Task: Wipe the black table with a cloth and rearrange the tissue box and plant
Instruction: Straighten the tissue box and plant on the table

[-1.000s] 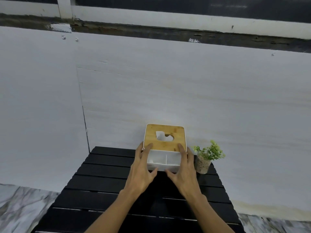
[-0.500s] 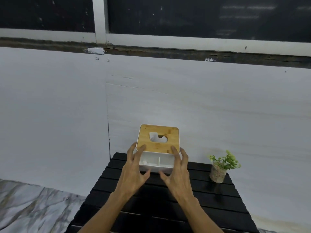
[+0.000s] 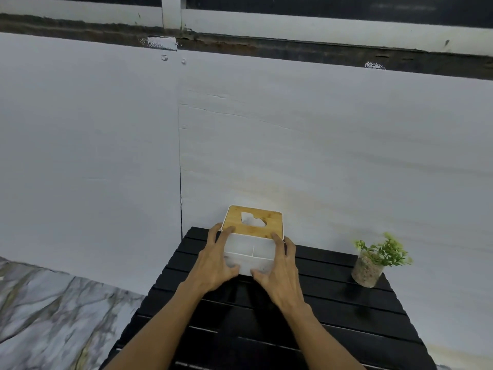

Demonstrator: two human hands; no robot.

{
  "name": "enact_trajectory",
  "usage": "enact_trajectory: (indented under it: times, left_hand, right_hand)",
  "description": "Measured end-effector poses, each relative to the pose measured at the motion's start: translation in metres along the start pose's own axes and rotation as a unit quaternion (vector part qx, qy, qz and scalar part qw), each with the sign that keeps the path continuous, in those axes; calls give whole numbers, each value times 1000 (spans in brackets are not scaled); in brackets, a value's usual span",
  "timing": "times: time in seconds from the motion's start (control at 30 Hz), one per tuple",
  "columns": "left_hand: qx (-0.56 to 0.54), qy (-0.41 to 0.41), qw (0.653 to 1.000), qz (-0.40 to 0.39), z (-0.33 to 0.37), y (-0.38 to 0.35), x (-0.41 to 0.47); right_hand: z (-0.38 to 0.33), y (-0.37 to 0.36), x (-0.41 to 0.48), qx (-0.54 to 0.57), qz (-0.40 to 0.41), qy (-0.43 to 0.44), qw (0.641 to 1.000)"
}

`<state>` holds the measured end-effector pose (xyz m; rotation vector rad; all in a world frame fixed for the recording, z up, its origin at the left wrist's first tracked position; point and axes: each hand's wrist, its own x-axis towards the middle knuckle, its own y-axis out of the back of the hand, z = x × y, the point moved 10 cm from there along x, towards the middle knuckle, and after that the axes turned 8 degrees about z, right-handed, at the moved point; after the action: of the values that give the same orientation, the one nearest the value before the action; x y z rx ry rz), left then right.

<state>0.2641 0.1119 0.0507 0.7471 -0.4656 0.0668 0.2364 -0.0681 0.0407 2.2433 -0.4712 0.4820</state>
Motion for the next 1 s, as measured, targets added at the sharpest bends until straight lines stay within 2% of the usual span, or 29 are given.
enact_trajectory:
  times: [0.77, 0.83, 1.0]
  left_hand:
    - [3, -3, 1000, -24, -7, -23, 8]
    - [46, -16, 999, 5, -4, -21, 7]
    - [117, -80, 979, 145, 41, -3, -18]
  right_hand:
    - [22, -14, 7, -7, -17, -15, 1000]
    - [24, -13, 4, -16, -18, -19, 1000]
    - [29, 19, -7, -16, 27, -23, 999]
